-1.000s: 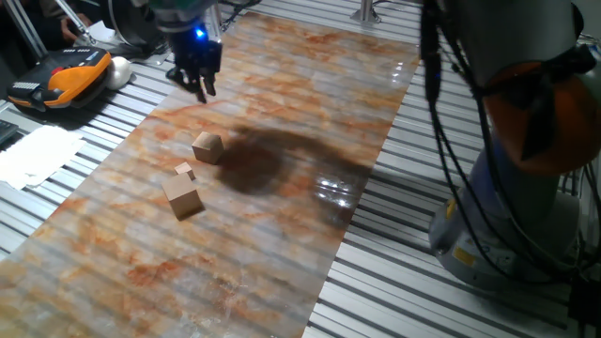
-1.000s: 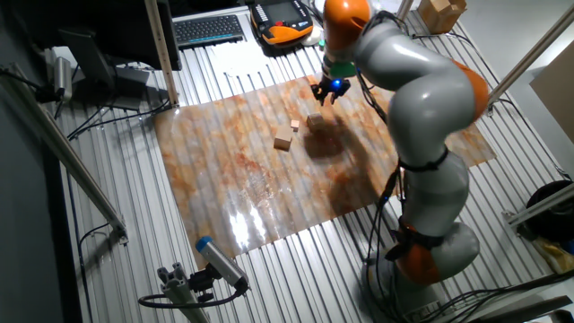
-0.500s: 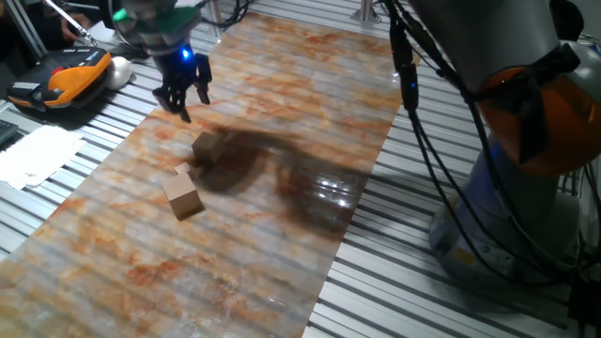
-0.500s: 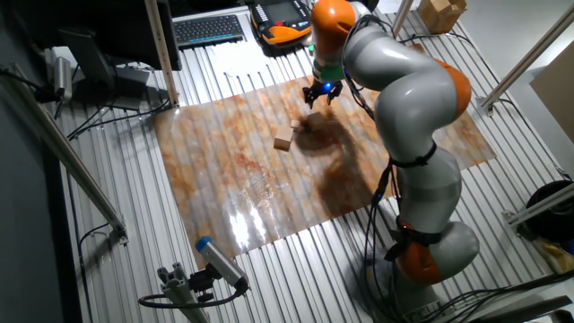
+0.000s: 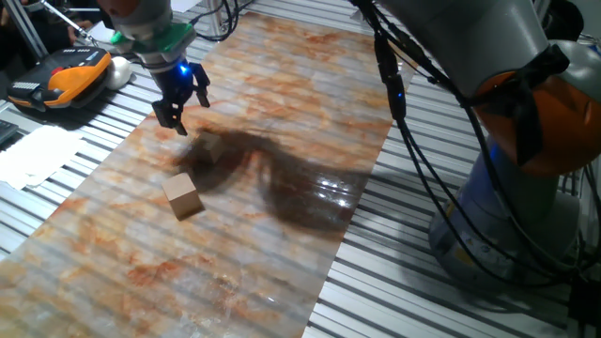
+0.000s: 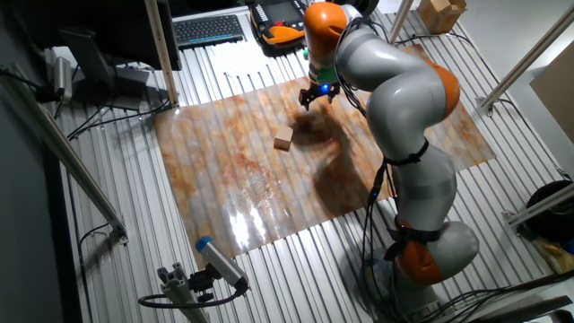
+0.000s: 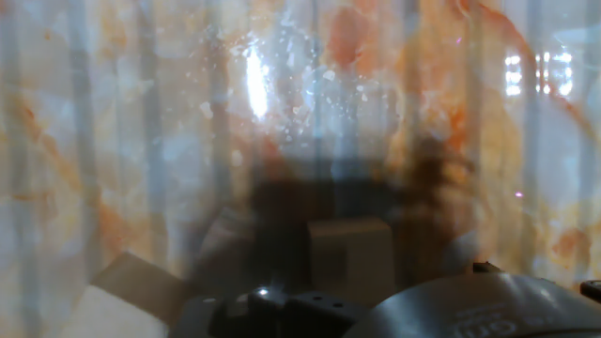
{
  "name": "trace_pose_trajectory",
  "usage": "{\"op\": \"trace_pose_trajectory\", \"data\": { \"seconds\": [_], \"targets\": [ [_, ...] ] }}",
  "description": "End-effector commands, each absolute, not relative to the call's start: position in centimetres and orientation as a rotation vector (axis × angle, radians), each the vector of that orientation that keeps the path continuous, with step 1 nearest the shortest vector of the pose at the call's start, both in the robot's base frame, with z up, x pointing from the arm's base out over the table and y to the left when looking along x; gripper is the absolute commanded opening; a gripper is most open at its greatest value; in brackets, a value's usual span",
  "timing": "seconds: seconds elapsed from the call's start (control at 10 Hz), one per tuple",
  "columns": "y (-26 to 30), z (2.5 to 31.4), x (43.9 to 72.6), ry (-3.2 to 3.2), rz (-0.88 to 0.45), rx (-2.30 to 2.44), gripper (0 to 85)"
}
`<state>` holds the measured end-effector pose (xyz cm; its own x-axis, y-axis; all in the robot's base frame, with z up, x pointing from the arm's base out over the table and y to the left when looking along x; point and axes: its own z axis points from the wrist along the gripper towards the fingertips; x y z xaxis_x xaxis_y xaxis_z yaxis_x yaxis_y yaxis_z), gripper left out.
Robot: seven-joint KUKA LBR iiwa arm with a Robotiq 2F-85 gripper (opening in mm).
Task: Pick up the small block on the left and move it to the right
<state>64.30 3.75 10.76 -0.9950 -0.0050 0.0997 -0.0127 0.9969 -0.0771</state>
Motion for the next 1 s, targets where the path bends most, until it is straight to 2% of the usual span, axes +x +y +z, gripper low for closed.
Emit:
{"op": "trace_pose_trajectory", "data": {
  "seconds": [0.0,0.9],
  "targets": [
    [3.8,10.4,64.2,-3.039,0.122,0.014,85.0],
    [3.5,5.9,64.0,-3.038,0.072,0.037,85.0]
  ]
}}
